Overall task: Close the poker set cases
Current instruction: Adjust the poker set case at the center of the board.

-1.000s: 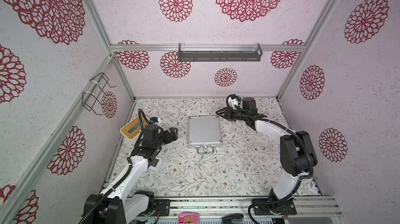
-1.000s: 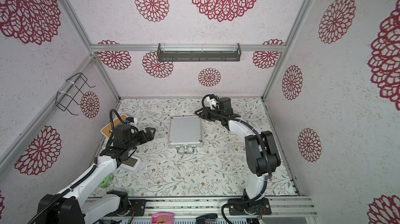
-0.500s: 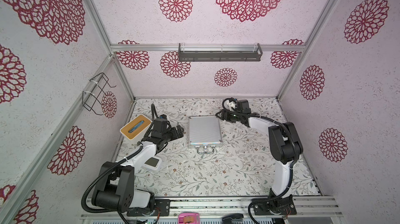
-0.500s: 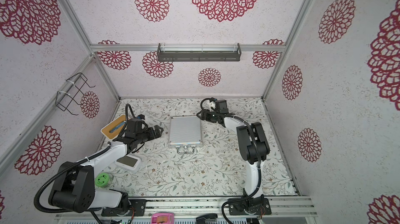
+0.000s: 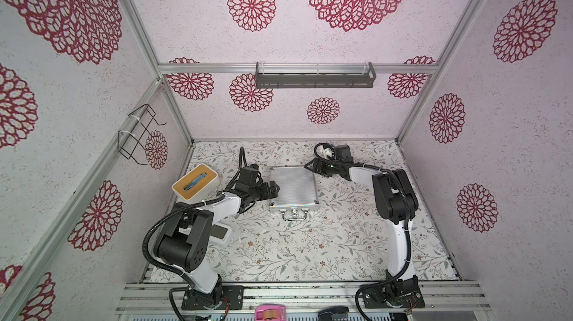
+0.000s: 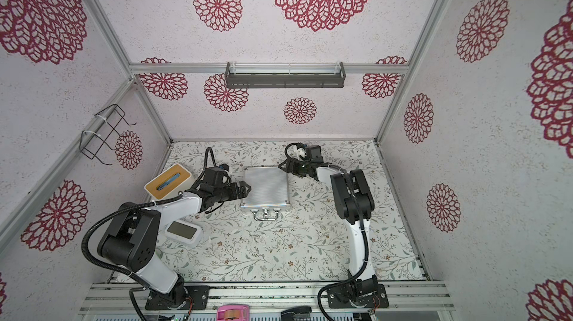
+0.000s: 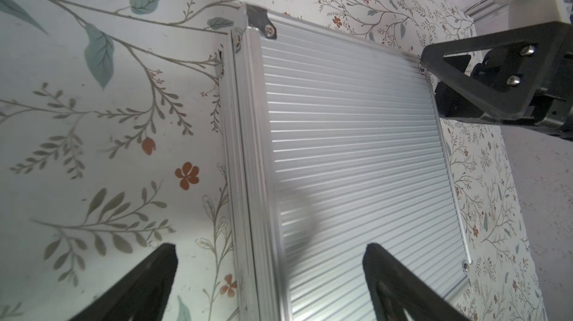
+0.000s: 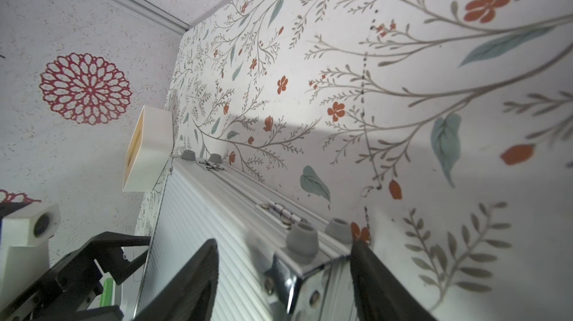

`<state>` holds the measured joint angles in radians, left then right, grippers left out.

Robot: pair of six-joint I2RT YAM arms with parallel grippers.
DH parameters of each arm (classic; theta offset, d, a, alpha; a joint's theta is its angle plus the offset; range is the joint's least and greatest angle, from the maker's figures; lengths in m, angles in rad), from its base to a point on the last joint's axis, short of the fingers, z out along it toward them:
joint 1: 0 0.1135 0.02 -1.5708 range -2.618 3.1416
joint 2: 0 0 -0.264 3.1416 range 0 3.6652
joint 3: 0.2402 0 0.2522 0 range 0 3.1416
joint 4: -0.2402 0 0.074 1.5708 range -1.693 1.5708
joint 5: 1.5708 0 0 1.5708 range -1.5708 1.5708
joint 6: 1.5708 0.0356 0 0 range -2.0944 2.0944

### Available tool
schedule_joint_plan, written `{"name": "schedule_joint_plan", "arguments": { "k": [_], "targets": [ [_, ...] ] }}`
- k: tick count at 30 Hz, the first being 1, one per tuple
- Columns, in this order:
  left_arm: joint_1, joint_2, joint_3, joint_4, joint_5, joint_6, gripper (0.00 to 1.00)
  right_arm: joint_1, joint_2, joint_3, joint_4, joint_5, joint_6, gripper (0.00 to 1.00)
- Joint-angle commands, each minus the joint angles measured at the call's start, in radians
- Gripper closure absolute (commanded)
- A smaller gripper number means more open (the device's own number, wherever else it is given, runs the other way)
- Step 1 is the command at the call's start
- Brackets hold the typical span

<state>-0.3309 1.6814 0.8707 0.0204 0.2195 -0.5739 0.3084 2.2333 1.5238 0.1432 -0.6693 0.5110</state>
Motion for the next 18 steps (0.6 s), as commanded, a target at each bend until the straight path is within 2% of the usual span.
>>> {"name": "schedule_joint_plan", "arguments": {
  "k": [1, 7, 18],
  "targets": [
    [-0.004, 0.024, 0.015, 0.077, 0.03, -0.012, 0.02, 0.026, 0.034, 0.05, -0.06, -0.066, -0.042, 0.34],
    [-0.03, 0.051, 0.018, 0.09, 0.053, -0.021, 0.04, 0.064, 0.066, 0.094, -0.095, -0.085, -0.063, 0.35],
    [-0.165, -0.021, -0.088, 0.098, 0.004, -0.103, 0.04, 0.124, 0.019, 0.048, -0.122, -0.133, -0.102, 0.36]
  ]
}}
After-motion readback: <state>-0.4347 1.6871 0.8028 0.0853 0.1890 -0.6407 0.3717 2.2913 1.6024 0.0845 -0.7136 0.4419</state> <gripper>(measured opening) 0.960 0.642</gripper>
